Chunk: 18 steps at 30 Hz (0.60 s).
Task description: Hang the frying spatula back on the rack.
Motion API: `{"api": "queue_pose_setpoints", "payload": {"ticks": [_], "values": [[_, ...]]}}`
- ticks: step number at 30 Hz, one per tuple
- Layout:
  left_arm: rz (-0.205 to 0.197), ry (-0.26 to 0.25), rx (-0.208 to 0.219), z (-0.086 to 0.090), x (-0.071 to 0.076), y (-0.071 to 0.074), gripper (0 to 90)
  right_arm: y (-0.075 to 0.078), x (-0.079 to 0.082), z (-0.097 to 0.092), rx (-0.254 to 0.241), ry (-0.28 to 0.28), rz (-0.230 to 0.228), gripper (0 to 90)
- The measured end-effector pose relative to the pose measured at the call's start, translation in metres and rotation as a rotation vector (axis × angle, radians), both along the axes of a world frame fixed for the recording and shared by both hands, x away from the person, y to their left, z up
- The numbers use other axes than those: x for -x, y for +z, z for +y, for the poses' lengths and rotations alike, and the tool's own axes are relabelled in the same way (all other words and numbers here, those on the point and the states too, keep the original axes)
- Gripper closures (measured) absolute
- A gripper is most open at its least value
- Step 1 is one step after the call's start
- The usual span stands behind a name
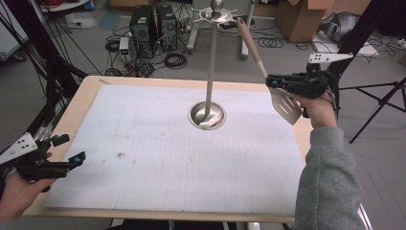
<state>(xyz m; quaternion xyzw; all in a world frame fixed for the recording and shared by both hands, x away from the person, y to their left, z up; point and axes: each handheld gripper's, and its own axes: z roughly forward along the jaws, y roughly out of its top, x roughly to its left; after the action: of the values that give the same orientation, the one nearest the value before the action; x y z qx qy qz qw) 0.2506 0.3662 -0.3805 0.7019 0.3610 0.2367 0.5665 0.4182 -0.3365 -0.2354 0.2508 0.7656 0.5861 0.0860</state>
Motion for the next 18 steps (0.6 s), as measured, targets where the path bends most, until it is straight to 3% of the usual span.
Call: {"api": "queue_pose_setpoints", "payload": {"ticks": [18], "values": [[0.006, 0.000, -0.002, 0.000, 0.000, -0.001, 5.6, -0.008, -0.006, 0.011, 0.014, 0.011, 0.020, 77.3]]}}
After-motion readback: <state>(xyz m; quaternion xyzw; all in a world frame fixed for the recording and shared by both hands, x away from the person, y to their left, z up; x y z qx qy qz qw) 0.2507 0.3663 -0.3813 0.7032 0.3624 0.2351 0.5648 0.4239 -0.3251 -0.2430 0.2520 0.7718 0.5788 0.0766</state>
